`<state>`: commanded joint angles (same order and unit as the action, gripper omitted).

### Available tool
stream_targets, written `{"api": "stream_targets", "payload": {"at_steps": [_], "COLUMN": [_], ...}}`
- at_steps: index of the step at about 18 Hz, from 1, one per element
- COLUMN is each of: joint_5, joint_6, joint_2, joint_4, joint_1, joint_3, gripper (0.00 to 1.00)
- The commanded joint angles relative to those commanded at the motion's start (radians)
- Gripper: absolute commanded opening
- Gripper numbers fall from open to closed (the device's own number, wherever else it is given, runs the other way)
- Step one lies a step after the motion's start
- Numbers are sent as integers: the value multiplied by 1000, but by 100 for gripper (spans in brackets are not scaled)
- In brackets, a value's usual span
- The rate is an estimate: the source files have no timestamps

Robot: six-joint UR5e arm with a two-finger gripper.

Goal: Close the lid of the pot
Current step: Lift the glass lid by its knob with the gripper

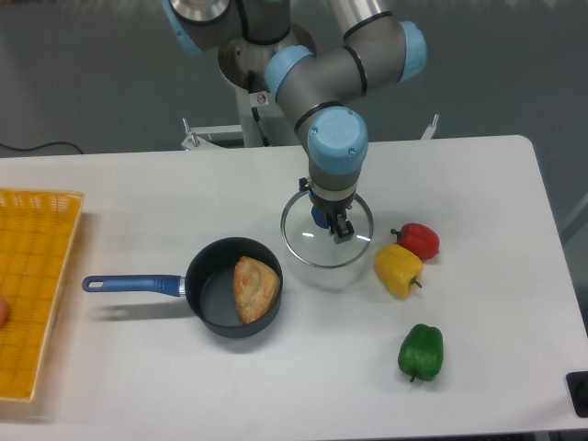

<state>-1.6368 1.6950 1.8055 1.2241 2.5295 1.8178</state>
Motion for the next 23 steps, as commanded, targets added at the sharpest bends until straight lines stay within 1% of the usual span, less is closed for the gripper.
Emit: {"api": "stream_targets", "payload": {"at_steps": [7, 19, 23], "joint_5": [0, 0, 0], "joint_6": [-2, -17, -52], "joint_2": [-6, -37, -43], "joint_4": [29, 54, 55], "joint_1": [0, -8, -21], "joint_3": [-11, -12, -17], "gripper": [64, 64, 64]}}
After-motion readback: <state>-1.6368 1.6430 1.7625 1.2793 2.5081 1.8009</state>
